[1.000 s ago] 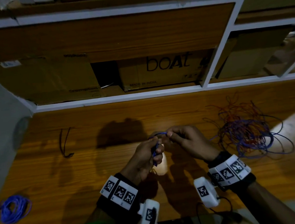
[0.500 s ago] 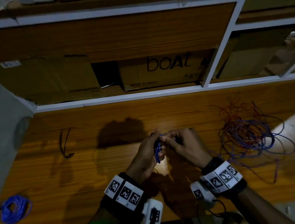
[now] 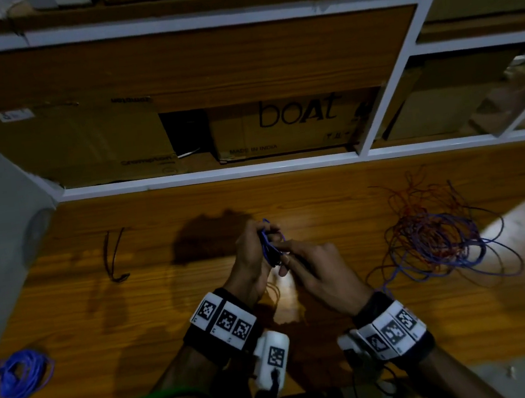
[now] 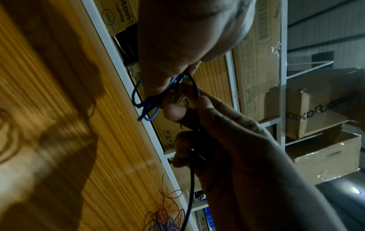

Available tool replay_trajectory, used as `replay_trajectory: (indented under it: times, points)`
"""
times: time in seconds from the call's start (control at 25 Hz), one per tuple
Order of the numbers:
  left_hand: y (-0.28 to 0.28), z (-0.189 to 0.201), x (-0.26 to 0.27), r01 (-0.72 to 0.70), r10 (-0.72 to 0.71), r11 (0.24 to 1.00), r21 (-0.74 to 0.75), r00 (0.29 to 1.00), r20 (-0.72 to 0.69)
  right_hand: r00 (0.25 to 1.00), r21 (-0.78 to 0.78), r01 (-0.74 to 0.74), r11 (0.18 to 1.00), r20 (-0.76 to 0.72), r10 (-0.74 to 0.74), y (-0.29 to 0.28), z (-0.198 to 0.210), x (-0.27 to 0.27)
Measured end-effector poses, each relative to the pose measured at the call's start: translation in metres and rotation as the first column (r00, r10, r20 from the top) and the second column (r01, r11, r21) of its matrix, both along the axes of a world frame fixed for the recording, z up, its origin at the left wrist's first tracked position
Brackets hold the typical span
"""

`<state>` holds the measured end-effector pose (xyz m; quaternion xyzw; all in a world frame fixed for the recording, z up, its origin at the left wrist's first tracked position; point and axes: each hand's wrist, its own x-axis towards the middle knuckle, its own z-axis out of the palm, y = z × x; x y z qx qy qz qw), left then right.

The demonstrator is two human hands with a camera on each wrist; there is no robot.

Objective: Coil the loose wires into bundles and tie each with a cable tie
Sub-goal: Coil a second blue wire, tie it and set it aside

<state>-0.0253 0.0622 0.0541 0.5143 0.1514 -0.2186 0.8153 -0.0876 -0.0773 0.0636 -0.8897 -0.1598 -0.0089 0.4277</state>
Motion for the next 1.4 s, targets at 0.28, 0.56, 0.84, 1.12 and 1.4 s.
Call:
replay_trajectory:
  times: [0.28, 0.56, 0.84, 1.12, 1.4]
  points:
    - [0.005, 0.006, 0.005, -0.158, 0.167, 0.902, -0.402, 0.986, -0.012, 0.989, 0.098, -0.027, 0.995, -0.141, 0.04, -0.01, -0.016, -0.007]
    - [0.02, 0.01, 0.007, 0.008, -0.019, 0.823, -0.568, 1.0, -0.013, 0.955, 0.137, 0.024, 0.99, -0.295, 0.017, -0.035, -0.04, -0.004]
    - [0.025, 0.009, -0.001, 0.274, -0.291, 0.867, -0.415, 0.956, 0.024, 0.847, 0.274, 0.013, 0.962, -0.514, 0.135, -0.06, -0.04, 0.015]
    - [0.031, 0.015, -0.003, 0.331, -0.362, 0.849, -0.413, 0.932, 0.001, 0.868, 0.014, -0.179, 0.984, -0.468, 0.165, -0.08, -0.051, 0.022]
    - [0.07, 0.041, 0.018, 0.429, -0.426, 0.801, -0.417, 0.899, 0.107, 0.87, 0.015, -0.057, 0.998, -0.49, 0.057, -0.132, -0.061, 0.023]
